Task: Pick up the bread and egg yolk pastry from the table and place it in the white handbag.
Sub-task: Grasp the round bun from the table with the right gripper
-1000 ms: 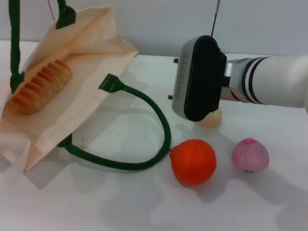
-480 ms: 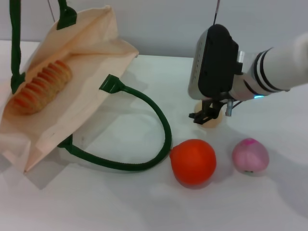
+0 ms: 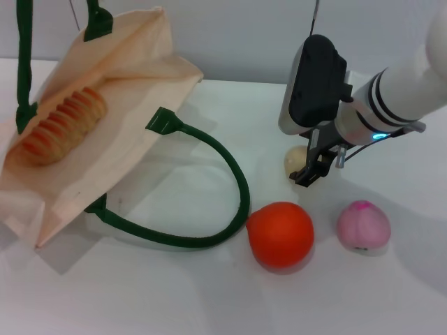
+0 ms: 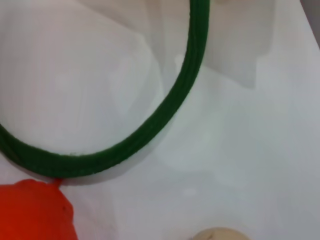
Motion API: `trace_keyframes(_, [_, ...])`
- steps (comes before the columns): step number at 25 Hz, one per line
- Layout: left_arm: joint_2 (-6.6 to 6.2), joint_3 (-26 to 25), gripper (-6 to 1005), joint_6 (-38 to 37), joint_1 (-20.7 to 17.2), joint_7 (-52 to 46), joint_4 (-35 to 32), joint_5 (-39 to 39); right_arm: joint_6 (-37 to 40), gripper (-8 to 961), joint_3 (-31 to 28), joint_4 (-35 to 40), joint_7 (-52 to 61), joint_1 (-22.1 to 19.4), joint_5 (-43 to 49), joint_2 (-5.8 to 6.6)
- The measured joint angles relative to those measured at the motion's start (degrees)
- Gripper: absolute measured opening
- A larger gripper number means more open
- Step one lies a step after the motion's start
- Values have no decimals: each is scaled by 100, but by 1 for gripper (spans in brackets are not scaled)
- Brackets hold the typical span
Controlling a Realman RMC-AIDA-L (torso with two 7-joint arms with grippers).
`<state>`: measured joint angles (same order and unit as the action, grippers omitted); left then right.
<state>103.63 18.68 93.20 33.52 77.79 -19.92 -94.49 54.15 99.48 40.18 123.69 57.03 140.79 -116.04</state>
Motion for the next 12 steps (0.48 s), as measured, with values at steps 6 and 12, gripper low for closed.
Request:
trace_keyframes(6, [3, 7, 119, -4, 6, 0, 4, -8, -25, 868, -3, -151, 25, 76, 6, -7])
trace_keyframes(12, [6, 11, 120, -15, 6, 0, 6, 1, -7, 748, 9, -207, 12, 109, -8, -10])
